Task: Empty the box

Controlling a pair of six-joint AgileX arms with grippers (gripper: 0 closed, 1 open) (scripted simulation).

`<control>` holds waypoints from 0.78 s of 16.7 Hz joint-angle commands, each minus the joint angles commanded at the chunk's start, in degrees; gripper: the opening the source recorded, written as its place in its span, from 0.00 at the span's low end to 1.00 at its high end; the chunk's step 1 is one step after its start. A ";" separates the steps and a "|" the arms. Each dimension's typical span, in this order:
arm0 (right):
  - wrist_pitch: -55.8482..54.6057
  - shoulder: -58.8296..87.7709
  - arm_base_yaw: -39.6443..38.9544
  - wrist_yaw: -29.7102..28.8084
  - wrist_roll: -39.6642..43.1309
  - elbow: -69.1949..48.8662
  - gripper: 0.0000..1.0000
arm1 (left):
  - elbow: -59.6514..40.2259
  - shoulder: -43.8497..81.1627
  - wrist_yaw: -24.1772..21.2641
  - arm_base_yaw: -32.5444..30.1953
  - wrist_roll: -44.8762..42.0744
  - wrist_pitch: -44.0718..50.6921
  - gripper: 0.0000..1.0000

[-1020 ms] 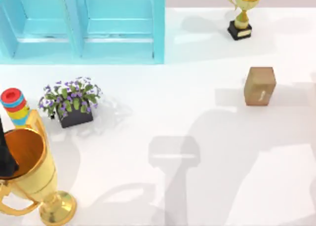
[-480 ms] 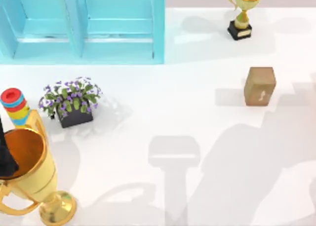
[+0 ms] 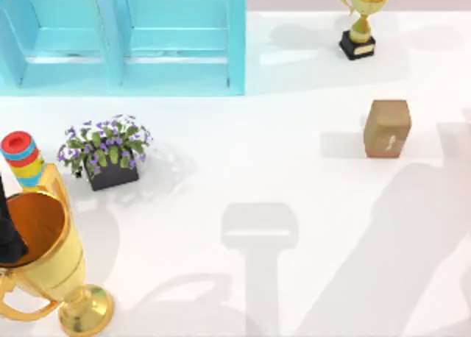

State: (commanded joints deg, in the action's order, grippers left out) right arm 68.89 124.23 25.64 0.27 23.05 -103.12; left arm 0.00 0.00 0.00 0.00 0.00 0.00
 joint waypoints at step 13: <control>-9.50 -5.53 0.39 -0.04 0.45 15.04 1.00 | 0.00 0.00 0.00 0.00 0.00 0.00 1.00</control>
State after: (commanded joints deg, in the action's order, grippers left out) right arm 59.38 118.69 26.03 0.23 23.51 -88.09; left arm 0.00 0.00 0.00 0.00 0.00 0.00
